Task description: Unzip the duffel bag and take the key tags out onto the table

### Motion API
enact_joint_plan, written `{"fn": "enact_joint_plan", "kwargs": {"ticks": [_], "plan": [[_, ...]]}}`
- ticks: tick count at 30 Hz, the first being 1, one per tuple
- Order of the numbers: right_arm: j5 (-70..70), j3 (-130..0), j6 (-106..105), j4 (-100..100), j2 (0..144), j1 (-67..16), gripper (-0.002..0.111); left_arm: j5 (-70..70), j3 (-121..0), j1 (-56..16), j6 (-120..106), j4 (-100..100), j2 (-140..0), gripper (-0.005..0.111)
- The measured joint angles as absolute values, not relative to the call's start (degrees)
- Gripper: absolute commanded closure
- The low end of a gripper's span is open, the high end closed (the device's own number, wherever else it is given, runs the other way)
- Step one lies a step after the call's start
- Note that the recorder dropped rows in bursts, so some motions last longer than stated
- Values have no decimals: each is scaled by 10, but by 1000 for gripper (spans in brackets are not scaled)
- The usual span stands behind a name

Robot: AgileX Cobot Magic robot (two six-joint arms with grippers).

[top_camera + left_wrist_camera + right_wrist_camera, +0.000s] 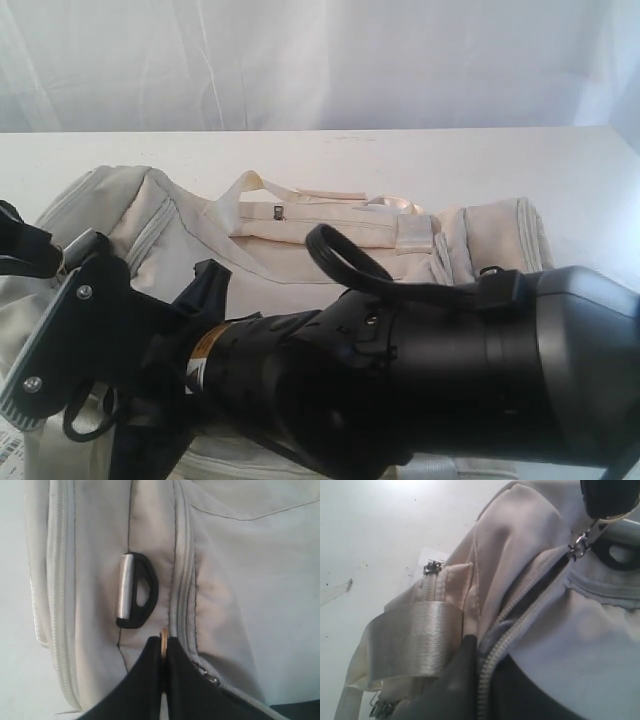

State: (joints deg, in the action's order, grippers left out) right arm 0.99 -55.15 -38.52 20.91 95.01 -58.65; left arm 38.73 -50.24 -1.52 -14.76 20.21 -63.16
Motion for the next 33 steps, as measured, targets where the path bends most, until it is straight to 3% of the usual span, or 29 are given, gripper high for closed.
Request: {"fn": "enact_joint_plan", "kwargs": {"ticks": [6, 12, 13, 20, 25, 33], "plan": [[11, -552, -363, 210, 950, -587, 104, 389, -502, -15, -151, 211, -632, 107], [48, -559, -323, 210, 932, -587, 63, 423, -502, -14, -153, 215, -605, 107], [59, -562, -320, 210, 926, -587, 61, 431, -502, -14, -154, 215, -597, 107], [81, -606, -308, 210, 896, -587, 62, 449, -502, -14, -193, 260, -533, 107], [85, -626, -300, 209, 912, -587, 70, 458, -502, -14, -211, 279, -514, 107], [101, -626, -285, 207, 926, -576, 70, 470, -502, -14, -226, 287, -514, 107]]}}
